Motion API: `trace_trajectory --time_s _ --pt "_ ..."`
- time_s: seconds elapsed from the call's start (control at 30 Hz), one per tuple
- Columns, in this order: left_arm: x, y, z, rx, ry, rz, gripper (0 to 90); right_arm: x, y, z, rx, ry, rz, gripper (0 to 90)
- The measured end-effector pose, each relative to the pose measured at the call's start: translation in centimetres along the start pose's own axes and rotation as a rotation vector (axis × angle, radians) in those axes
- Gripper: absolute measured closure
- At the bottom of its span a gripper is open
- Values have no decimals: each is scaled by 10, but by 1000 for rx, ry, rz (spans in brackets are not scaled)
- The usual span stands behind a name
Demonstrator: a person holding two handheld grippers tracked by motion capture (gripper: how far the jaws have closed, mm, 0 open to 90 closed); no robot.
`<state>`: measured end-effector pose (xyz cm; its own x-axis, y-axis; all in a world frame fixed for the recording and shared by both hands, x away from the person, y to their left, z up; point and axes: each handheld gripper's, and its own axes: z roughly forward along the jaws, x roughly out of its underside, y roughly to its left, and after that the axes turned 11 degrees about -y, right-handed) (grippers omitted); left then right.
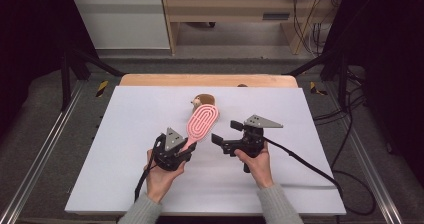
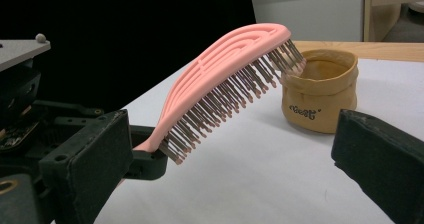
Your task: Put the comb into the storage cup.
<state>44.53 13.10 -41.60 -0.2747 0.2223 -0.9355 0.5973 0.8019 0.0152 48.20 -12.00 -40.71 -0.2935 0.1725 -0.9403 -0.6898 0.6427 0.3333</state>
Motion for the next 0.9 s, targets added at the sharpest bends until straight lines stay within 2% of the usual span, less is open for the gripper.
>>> trace_trajectory --time_s 0.5,0.9 --pt "3 -9 1 2 -18 17 688 2 3 13 23 16 20 42" --pt "2 -17 2 9 -38 32 688 1 0 19 43 5 72 67"
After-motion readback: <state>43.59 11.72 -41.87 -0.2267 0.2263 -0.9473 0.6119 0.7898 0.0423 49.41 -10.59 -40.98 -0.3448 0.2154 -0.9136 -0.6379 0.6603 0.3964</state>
